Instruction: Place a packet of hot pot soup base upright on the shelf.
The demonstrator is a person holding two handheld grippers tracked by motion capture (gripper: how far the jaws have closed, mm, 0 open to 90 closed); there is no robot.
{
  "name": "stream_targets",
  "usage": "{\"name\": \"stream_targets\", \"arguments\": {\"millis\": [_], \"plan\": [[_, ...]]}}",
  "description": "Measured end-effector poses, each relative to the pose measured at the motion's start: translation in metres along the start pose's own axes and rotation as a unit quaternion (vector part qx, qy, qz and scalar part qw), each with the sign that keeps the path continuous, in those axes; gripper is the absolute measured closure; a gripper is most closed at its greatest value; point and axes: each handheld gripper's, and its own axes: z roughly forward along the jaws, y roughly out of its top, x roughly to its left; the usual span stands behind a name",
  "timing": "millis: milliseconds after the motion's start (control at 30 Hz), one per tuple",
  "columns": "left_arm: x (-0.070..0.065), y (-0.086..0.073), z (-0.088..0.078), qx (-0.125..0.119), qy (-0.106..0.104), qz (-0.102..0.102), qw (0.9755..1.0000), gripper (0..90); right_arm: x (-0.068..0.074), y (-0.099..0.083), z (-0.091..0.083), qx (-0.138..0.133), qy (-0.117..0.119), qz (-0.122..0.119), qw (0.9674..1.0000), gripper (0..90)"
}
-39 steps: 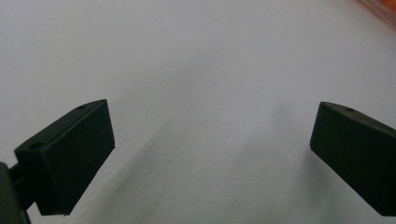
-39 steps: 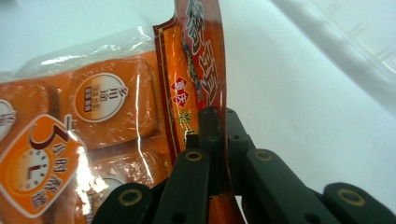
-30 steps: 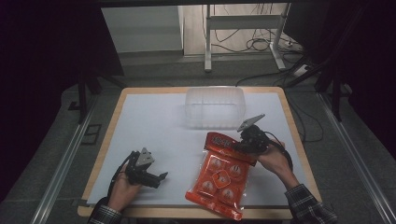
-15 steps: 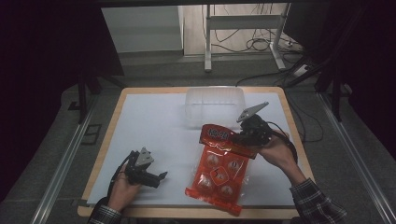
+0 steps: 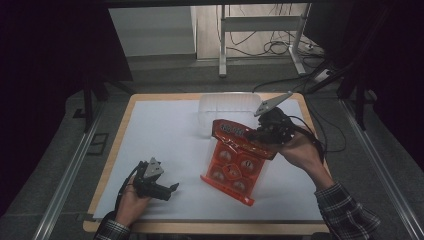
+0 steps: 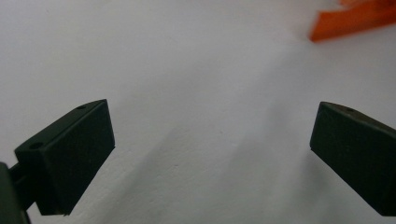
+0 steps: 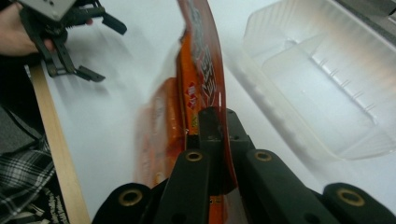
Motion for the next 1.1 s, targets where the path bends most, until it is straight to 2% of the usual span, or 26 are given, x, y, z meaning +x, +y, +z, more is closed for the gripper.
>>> {"name": "stream_targets", "arguments": {"millis": [200,533,900,1100], "plan": [[0.000,0.000,0.000,-0.002,0.000,0.002,1.0000,0.0,-0.001,0.011,-0.012,-0.015,0.001,-0.005,0.9999,89.4],[0.000,0.001,-0.002,-0.009,0.003,0.001,1.0000,0.0,-0.009,0.024,-0.024,-0.025,-0.020,-0.004,0.9995,89.4],[0.001,0.001,-0.004,-0.017,0.006,0.000,0.9998,0.0,-0.032,0.039,-0.042,-0.042,-0.036,0.020,0.9983,89.4],[0.002,0.001,-0.006,-0.027,0.006,-0.008,0.9996,0.0,-0.044,0.049,-0.050,-0.049,-0.045,0.029,0.9974,89.4]]}}
